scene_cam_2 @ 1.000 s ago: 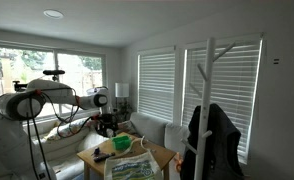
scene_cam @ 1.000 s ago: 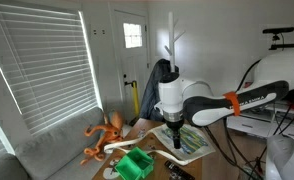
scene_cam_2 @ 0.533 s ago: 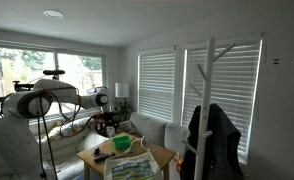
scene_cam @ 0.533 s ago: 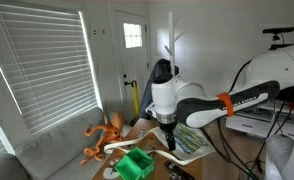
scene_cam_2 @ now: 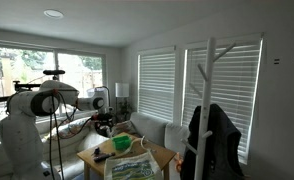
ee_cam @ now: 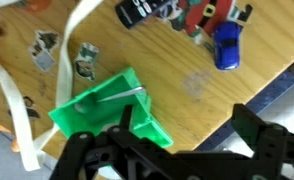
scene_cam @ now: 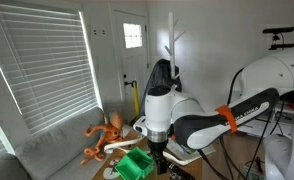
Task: Put the blue toy car in the green container
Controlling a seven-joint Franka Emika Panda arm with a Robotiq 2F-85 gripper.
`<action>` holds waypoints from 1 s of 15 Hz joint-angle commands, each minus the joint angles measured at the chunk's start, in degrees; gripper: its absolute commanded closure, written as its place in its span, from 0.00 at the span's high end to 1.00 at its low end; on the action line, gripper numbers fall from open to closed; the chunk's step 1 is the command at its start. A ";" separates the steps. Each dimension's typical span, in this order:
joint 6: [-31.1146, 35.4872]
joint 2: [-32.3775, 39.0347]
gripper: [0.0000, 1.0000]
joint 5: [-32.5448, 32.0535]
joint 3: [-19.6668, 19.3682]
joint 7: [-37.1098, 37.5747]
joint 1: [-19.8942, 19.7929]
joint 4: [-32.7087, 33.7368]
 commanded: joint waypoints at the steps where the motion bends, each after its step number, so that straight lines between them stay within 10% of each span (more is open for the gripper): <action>1: 2.37 3.07 1.00 7.54 2.02 -0.47 3.39 -0.15; 15: -0.96 3.95 1.00 10.13 3.82 3.49 4.23 -1.71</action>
